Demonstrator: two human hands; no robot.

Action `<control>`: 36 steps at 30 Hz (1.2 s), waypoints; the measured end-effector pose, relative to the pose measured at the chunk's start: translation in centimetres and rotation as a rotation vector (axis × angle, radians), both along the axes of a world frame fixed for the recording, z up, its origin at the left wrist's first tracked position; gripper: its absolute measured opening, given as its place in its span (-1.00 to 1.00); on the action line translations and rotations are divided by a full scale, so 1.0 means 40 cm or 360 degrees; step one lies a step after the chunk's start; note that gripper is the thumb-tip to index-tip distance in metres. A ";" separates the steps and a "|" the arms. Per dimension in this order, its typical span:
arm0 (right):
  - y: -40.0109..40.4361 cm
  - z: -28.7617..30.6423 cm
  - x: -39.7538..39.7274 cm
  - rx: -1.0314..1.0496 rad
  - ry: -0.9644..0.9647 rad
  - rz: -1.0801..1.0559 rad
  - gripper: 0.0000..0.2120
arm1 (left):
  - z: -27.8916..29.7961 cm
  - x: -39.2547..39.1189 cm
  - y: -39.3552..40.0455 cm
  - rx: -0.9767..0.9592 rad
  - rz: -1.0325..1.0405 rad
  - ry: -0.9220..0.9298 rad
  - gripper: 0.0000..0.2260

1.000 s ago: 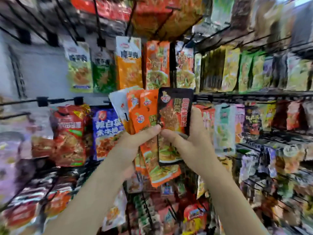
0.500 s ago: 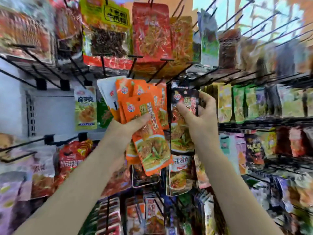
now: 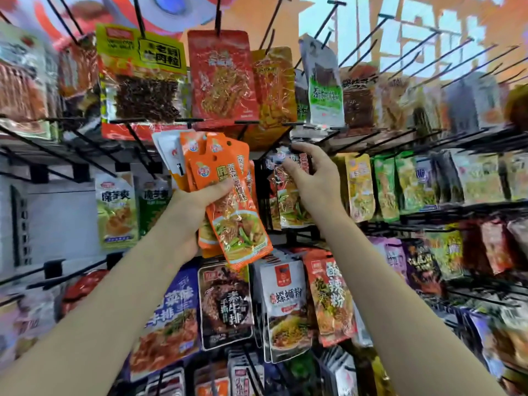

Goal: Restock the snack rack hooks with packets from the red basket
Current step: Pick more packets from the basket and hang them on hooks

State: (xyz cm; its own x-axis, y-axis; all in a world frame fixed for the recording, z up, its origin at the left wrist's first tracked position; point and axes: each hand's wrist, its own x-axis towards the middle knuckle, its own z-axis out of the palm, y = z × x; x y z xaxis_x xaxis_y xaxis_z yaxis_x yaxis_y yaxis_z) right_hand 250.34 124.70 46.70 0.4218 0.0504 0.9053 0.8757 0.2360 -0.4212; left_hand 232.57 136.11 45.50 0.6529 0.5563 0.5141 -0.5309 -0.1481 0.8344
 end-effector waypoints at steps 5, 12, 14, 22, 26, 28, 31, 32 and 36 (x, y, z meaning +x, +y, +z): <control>0.015 0.020 0.017 -0.0019 0.0021 0.0013 -0.65 | -0.010 0.017 0.012 -0.0020 -0.0003 0.0031 -0.76; 0.028 -0.010 0.032 -0.0253 0.0226 -0.0041 -0.65 | -0.011 0.035 0.018 -0.0023 -0.0018 0.0043 -0.76; 0.024 -0.021 0.027 -0.0122 0.0184 -0.0175 -0.76 | -0.013 0.037 0.017 -0.0016 -0.0025 0.0041 -0.78; 0.030 -0.075 -0.114 -0.0646 0.0041 0.0539 -0.58 | -0.014 0.041 -0.001 -0.0035 -0.0127 0.0030 -0.81; 0.049 -0.090 -0.122 -0.0554 0.0066 0.0682 -0.64 | -0.023 0.023 0.003 -0.0015 -0.0195 0.0020 -0.76; 0.056 -0.090 -0.121 -0.0488 0.0090 0.0683 -0.67 | -0.025 0.009 0.014 -0.0002 -0.0139 0.0008 -0.79; 0.071 -0.088 -0.120 -0.0329 0.0150 0.0680 -0.52 | -0.026 -0.013 0.034 0.0022 -0.0045 0.0002 -0.80; 0.073 -0.088 -0.115 -0.0268 0.0187 0.0688 -0.42 | -0.026 -0.022 0.040 0.0015 -0.0026 0.0006 -0.82; 0.066 -0.083 -0.098 -0.0188 0.0144 0.0715 -0.40 | -0.031 -0.053 0.065 -0.0045 -0.0066 0.0014 -0.87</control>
State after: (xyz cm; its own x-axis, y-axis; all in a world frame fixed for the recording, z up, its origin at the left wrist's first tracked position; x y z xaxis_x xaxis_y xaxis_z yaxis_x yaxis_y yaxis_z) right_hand 246.42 127.34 43.37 0.4118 0.3463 0.8429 0.6563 0.5290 -0.5380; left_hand 230.45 138.70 44.25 0.6802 0.5428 0.4926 -0.5285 -0.1025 0.8427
